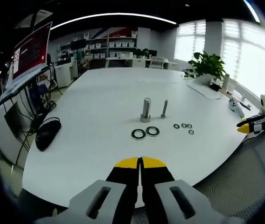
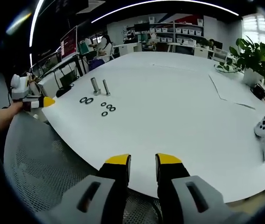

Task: Place the washer onto the threaded stud by aligning its center hole with the stud, sliding it down to the base, and recovering from edge contact or off-axis alignment until the washer reaches the visible bottom stop.

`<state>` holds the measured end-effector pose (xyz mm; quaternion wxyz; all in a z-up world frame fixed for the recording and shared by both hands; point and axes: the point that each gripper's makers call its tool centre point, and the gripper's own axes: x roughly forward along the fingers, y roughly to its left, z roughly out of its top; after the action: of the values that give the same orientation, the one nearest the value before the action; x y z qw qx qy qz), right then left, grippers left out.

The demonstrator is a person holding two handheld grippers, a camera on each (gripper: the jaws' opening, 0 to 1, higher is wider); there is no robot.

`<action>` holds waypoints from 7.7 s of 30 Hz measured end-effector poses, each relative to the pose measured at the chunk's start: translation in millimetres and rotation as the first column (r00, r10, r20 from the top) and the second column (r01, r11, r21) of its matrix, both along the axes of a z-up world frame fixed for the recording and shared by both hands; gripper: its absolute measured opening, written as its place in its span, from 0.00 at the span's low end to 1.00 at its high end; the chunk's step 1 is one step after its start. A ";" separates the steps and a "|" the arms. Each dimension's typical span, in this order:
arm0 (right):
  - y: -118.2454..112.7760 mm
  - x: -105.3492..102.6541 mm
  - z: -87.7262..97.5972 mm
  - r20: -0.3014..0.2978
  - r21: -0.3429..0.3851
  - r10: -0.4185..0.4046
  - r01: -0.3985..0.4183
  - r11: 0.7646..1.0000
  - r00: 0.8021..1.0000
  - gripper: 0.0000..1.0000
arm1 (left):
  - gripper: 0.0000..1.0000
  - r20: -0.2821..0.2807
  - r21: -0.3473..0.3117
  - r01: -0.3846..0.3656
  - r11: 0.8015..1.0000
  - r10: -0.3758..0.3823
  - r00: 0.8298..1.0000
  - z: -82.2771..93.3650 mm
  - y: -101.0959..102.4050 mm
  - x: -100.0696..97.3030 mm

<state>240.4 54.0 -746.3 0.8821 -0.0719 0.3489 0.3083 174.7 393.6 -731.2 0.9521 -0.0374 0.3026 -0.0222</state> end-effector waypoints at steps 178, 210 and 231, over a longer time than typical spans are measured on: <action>176.1 38.9 -53.1 -0.440 -0.419 0.718 -0.831 0.367 0.539 0.21 | 0.00 0.057 -0.071 0.106 0.992 -0.102 0.993 5.8 -19.5 3.0; 178.2 33.5 -54.0 -0.446 -0.432 0.762 -0.858 0.277 0.470 0.14 | 0.00 0.031 -0.041 0.065 0.997 -0.064 0.997 2.2 -11.5 1.3; 185.2 42.0 -7.3 -0.417 -0.412 0.807 -0.879 0.241 0.417 0.14 | 0.00 0.010 -0.045 0.056 0.997 -0.055 0.998 -0.9 -10.4 -0.5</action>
<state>282.4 239.2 -753.6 0.4852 -0.4923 0.3808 0.6141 174.2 383.3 -732.0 0.9513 -0.0505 0.2989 -0.0557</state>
